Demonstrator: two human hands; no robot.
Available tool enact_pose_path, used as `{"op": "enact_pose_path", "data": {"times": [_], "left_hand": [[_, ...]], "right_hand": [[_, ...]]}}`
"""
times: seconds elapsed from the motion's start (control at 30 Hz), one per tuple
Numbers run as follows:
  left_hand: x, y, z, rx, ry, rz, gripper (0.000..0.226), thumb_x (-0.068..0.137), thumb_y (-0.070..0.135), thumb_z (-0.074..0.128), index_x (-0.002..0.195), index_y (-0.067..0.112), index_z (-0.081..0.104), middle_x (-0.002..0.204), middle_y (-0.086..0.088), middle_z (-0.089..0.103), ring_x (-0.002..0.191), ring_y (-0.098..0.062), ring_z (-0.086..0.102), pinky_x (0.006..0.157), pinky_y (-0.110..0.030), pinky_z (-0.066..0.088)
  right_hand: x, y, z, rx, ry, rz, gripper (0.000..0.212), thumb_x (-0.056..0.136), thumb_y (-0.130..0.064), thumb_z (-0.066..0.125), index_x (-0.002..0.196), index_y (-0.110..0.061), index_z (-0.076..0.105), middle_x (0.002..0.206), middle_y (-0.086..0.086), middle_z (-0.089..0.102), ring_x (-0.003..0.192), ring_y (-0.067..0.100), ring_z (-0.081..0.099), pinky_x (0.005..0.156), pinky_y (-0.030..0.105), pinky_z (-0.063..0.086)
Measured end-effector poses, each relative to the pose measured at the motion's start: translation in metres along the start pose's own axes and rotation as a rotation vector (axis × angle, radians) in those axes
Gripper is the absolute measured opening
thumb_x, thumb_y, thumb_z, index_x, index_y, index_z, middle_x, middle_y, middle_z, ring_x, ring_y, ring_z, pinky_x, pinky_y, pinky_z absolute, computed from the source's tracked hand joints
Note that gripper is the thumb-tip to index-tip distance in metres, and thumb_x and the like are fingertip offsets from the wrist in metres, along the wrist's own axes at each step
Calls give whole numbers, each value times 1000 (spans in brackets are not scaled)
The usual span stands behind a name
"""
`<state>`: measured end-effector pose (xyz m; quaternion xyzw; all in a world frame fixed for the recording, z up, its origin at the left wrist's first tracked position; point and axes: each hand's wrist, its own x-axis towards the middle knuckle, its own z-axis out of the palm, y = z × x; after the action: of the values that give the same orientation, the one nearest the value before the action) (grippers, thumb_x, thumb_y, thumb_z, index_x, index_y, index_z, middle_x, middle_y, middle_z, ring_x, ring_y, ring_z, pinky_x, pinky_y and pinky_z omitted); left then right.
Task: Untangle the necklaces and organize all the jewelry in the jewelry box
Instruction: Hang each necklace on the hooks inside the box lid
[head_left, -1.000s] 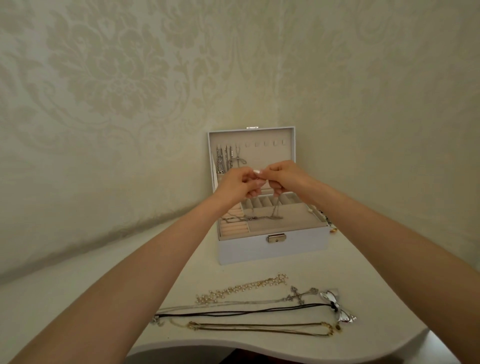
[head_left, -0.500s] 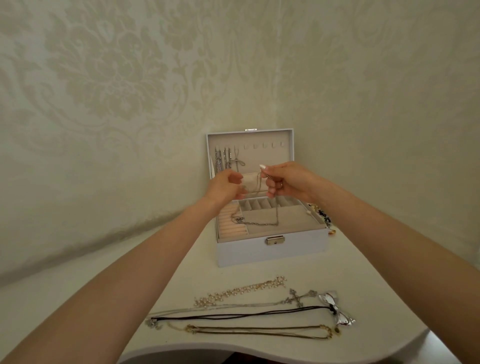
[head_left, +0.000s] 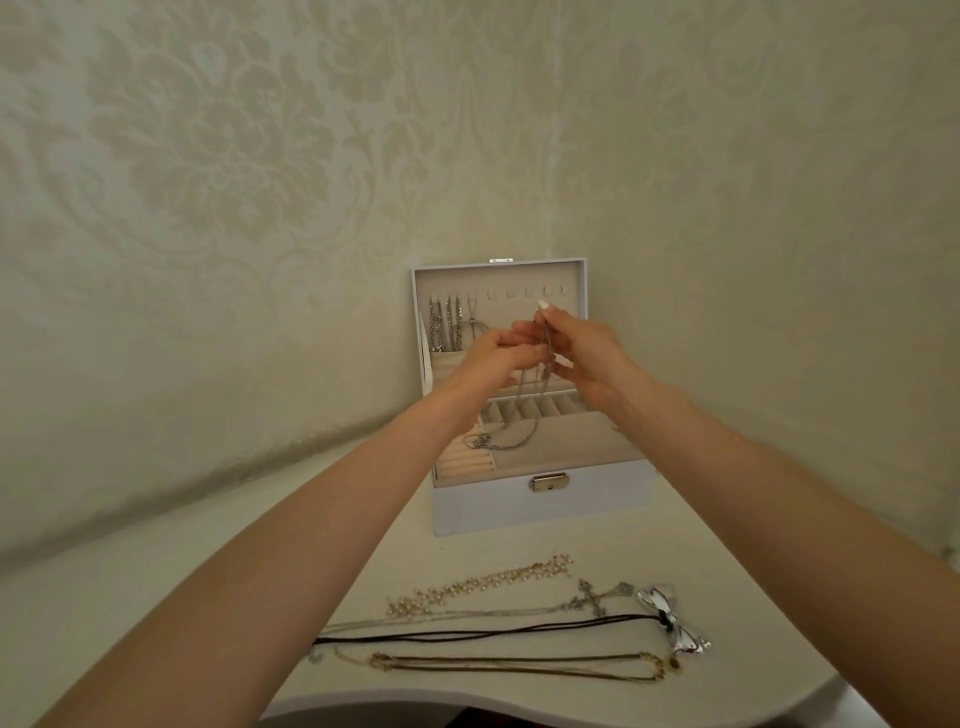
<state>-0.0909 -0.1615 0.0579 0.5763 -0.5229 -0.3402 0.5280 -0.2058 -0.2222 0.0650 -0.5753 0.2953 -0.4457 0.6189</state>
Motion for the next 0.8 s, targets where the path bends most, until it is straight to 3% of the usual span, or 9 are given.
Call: {"op": "enact_pose_path", "data": {"times": [0.1,0.17,0.27,0.37,0.43,0.5,0.57,0.7,0.8], "left_hand": [[5,5,1,-46,-91,-43,35,92,34,57,118,10,59,108,3,67,107,-12,59,90,-30,43],[9,9,2,-54,-105,-32,29,94,34,52,110,12,63,96,5,68,101,-11,60,91,-31,43],[11,18,5,12,-71,21,30,98,31,45,85,13,65,72,1,56,72,-12,55,73,-23,46],[17,22,4,136,-44,68,34,100,23,43,72,10,58,63,-3,44,56,-13,44,56,-19,41],[21,23,0,191,-49,74,33,100,18,42,71,10,56,63,-2,43,55,-12,44,49,-14,41],[26,23,-3,253,-39,98,31,99,15,43,72,11,58,64,-1,46,55,-10,46,47,-11,40],[31,20,-6,310,-8,123,27,98,11,45,76,9,60,64,0,50,55,-9,47,46,-11,39],[44,7,-11,306,71,104,21,95,4,46,82,1,63,64,-4,52,52,-11,47,40,-11,37],[56,-2,-18,212,167,81,23,95,10,50,74,5,60,63,-3,53,47,-8,48,42,-12,40]], "right_hand": [[1,2,3,0,45,-25,21,93,-31,57,81,-17,67,86,-2,68,77,9,58,77,24,45],[1,2,5,7,60,-25,21,92,-30,59,80,-15,68,74,0,63,67,9,54,73,23,48],[3,3,4,41,82,-18,21,91,-26,60,75,-14,64,57,-4,58,61,7,55,72,23,48],[9,3,1,-125,113,-81,18,91,-28,60,79,-15,60,73,-1,61,73,10,58,74,26,46],[15,4,-3,-253,116,-162,17,92,-32,59,93,-14,59,91,0,64,89,14,60,78,27,46],[21,3,-7,-340,3,-157,29,94,-42,51,105,-17,59,102,-2,66,100,13,60,86,29,45],[25,2,-9,-419,-131,-94,34,96,-46,44,101,-19,63,96,3,67,89,11,64,87,32,47],[32,4,-9,-406,-221,-74,31,96,-30,52,85,-4,62,65,6,55,53,14,56,66,35,55],[45,8,-7,-502,-162,-93,24,93,-22,59,88,-1,68,55,2,42,44,12,35,44,24,36]]}}
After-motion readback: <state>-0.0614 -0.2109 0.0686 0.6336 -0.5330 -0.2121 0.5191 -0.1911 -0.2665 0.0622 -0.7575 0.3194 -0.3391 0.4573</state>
